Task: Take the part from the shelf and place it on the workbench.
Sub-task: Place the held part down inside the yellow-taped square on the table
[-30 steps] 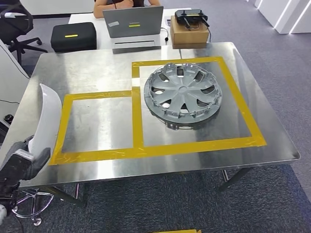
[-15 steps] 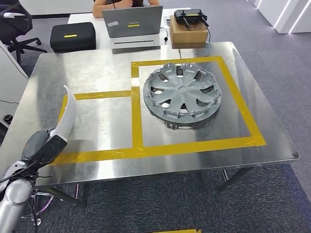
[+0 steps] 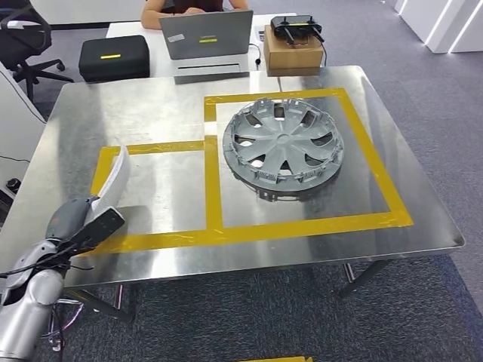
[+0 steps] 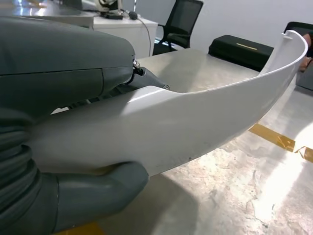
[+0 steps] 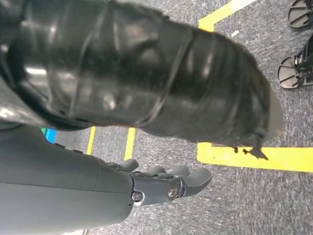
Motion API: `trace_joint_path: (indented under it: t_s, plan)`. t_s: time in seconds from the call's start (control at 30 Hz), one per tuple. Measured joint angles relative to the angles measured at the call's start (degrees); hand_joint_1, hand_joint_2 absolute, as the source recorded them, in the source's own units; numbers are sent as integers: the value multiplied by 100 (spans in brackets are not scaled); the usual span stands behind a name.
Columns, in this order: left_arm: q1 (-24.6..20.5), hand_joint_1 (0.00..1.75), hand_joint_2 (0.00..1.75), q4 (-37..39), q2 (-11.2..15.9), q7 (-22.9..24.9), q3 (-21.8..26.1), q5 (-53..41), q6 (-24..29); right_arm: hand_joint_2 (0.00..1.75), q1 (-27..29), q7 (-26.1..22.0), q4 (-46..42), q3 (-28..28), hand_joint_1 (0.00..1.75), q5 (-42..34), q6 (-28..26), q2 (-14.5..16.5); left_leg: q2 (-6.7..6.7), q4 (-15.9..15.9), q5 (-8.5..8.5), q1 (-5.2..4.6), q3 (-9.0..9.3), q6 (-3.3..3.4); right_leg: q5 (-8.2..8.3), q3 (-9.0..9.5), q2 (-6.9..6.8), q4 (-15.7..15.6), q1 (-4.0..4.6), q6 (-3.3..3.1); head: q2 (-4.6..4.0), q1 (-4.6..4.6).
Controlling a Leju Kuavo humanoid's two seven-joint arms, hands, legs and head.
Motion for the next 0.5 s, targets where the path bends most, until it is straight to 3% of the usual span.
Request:
trace_joint_path:
  t_s: [0.07,0.2,0.3,0.33,0.43,0.5]
  plan:
    - [-37,159,175,44,-39,4,-115,-260,35,0,-5,12,43,0,0,0,-1,-22,0,0,0,-1,0,0,0,4,0,0,-1,0,0,0]
    - [-68,105,175,80,-117,13,-371,-710,87,0,-6,22,124,0,0,1,-2,-71,0,1,0,-3,-1,0,1,22,0,0,-2,1,0,0]
    - [-71,31,175,81,-166,12,-506,-821,93,0,-6,22,156,0,0,1,-5,-85,0,1,0,-3,-2,0,0,21,1,0,-3,1,0,0]
    - [-73,14,175,82,-178,11,-537,-839,93,0,-6,22,165,0,0,1,-8,-88,0,1,0,-3,-2,0,0,21,1,0,-3,1,0,-1]
    - [-78,0,175,91,-206,-1,-598,-890,96,0,-6,19,194,0,0,1,-25,-100,0,0,0,-2,-2,0,0,19,1,0,-2,1,0,-1]
    - [-81,0,87,94,-215,-13,-612,-914,98,0,-6,14,209,0,0,1,-30,-108,0,0,0,-2,-2,0,0,19,1,0,-2,1,0,-1]
